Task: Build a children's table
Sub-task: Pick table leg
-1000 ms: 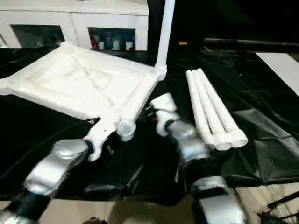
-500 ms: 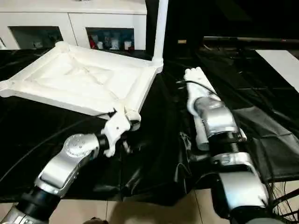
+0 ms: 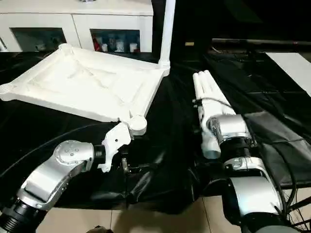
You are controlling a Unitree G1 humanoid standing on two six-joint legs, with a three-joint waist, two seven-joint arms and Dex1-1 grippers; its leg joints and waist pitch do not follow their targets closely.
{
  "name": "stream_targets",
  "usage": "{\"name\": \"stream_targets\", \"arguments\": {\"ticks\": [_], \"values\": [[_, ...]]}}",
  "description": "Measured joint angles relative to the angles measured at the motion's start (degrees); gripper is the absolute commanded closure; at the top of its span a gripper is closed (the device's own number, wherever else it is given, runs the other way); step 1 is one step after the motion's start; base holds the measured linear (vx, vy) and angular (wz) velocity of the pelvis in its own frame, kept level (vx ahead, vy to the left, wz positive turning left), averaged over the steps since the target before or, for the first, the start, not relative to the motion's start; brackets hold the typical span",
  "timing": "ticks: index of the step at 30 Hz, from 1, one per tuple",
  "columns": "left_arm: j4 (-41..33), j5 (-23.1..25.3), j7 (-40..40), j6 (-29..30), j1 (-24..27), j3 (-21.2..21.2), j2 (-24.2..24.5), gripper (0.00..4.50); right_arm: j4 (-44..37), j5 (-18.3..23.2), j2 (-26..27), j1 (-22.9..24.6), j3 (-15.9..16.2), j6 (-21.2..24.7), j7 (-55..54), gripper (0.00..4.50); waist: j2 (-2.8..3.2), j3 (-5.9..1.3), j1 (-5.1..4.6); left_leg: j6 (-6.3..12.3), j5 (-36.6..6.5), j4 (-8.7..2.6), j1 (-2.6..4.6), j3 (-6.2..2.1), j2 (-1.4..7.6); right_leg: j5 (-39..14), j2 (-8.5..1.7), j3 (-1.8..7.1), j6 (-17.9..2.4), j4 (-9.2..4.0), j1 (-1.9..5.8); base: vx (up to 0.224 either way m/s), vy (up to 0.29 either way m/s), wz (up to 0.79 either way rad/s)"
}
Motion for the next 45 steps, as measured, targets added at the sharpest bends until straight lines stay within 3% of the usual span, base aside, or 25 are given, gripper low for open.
{"name": "stream_targets", "arguments": {"ticks": [17, 31, 36, 42, 45], "values": [[-0.6, -0.5, 0.8, 1.4, -1.2, 0.3, 0.4, 0.00, 2.6, 2.3, 0.1, -0.7, -2.7, -1.7, -2.7, 1.68, -0.06, -0.04, 0.03, -0.08, 0.1, 0.19, 0.07, -0.02, 0.00, 0.0, -0.01, 0.01, 0.0, 0.32, 0.00, 0.000, 0.000, 0.00], [3.0, -0.6, 8.3, -0.2, -4.0, 5.8, -3.2, 0.00, 1.5, 5.5, 2.1, -0.6, -6.7, -4.7, -5.4, 2.64, 0.02, -0.02, -0.01, -0.13, 0.1, 0.33, 0.04, -0.06, 0.00, 0.0, -0.01, 0.02, 0.0, 0.49, -0.06, 0.000, 0.000, 0.00], [5.5, 0.0, 12.7, -1.4, -4.9, 8.2, -6.2, 0.00, -5.6, 9.7, 4.6, 0.4, -11.5, -14.8, -5.4, 2.71, 0.09, 0.02, 0.07, -0.12, 0.1, 0.33, -0.08, -0.05, 0.01, 0.0, -0.01, 0.01, 0.0, 0.50, -0.17, 0.000, 0.000, 0.00], [5.5, -2.6, 15.6, -1.3, -5.8, 12.5, -8.2, 0.00, -14.3, 14.3, 5.6, 0.3, -17.5, -21.1, -8.0, 2.71, 0.09, 0.02, 0.30, -0.12, 0.1, 0.33, -0.08, -0.05, -0.01, 0.0, -0.02, 0.03, 0.0, 0.46, -0.15, 0.000, 0.000, 0.00], [8.9, -3.7, 24.6, -3.9, -9.2, 19.0, -14.9, 0.00, -23.8, 18.0, 8.7, 2.5, -17.3, -24.2, -2.4, 2.71, 0.17, 0.08, -0.05, -0.04, 0.1, 0.34, -0.18, -0.07, 0.00, 0.0, 0.00, 0.01, 0.0, 0.48, -0.23, 0.000, 0.000, 0.00]]}}
